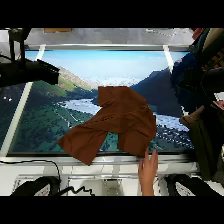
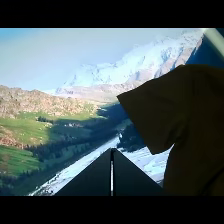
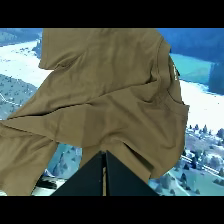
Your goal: Fold the clothes and pants, and hang the long-sleeved shirts on hangers.
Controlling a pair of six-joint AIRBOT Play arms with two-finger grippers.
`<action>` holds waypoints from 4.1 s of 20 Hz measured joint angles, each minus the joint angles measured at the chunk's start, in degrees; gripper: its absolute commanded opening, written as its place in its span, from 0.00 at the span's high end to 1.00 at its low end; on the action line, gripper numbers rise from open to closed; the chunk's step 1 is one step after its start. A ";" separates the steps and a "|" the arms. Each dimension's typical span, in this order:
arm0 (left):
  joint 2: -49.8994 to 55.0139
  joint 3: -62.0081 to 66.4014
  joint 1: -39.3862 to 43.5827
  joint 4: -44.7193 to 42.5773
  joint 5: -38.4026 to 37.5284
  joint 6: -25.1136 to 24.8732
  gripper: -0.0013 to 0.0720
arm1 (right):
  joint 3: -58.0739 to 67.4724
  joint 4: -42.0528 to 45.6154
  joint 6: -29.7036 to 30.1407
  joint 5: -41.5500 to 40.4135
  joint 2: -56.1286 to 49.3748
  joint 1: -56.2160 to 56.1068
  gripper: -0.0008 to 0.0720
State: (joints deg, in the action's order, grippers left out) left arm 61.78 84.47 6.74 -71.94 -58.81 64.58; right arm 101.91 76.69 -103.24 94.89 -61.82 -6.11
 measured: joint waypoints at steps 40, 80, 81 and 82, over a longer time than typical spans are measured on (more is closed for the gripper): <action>0.02 0.00 0.00 -0.02 0.00 -0.02 0.97 | -0.31 6.75 7.04 -6.62 -0.37 0.00 0.97; 3.32 -0.31 -0.94 0.44 -3.41 0.02 0.42 | -80.02 -45.92 59.95 -36.87 -9.11 27.02 0.97; 3.69 -0.55 -1.84 0.46 -3.65 0.22 0.42 | -79.25 -48.52 61.02 -35.87 -8.39 27.02 0.97; 3.93 -0.87 -2.99 0.44 -4.24 0.59 0.42 | -78.36 -49.40 61.72 -35.36 -7.72 27.02 0.97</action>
State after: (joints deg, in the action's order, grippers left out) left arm 65.71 83.59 3.75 -71.50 -63.05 65.17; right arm 23.55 27.29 -41.52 59.53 -69.54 20.91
